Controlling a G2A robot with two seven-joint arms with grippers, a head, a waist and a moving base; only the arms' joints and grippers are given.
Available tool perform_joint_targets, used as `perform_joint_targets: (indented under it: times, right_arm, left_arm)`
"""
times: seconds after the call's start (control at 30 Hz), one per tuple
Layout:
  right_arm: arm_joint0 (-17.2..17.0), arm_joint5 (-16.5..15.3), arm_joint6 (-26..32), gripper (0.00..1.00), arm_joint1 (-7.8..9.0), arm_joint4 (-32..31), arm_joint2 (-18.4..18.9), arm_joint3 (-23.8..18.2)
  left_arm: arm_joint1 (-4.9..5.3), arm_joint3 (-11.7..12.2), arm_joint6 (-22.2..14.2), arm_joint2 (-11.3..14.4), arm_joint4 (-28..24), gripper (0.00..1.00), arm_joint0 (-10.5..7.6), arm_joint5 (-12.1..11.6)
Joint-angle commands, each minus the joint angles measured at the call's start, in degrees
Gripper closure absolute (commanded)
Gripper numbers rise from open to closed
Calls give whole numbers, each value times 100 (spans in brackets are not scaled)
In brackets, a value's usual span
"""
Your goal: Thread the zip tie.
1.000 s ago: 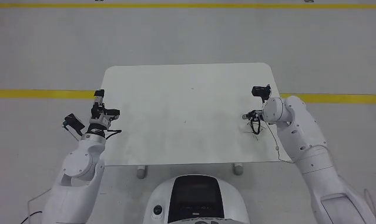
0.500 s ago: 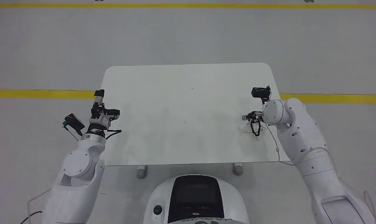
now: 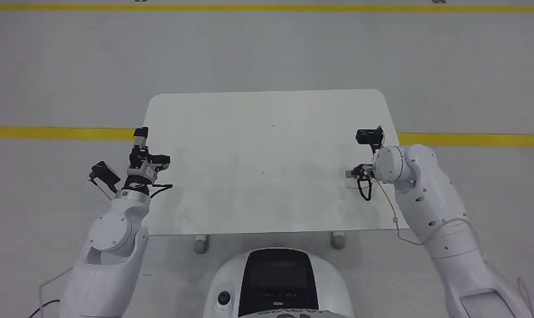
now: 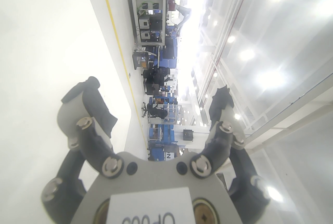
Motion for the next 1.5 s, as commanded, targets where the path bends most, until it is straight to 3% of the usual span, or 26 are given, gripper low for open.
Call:
perform_joint_targets:
  times: [0.0,0.1,0.33,0.47,0.83,1.17,1.47]
  right_arm:
    - [-13,49,-19,67,2,-18,31,17]
    - [-6,79,-83,64,-4,4,55,103]
    - [22,-13,-405,72,-28,104,47,345]
    - [80,-41,-507,82,-41,122,28,545]
    - [320,-102,-700,89,-121,303,-156,1130]
    - [440,-4,-724,89,-200,356,-387,1440]
    - [449,209,-627,95,-235,321,-465,1519]
  left_arm:
    - [0,0,0,0,0,0,0,0]
    - [0,0,0,0,0,0,0,0]
    - [0,0,0,0,0,0,0,0]
    - [0,0,0,0,0,0,0,0]
    - [0,0,0,0,0,0,0,0]
    - [0,0,0,0,0,0,0,0]
    - [0,0,0,0,0,0,0,0]
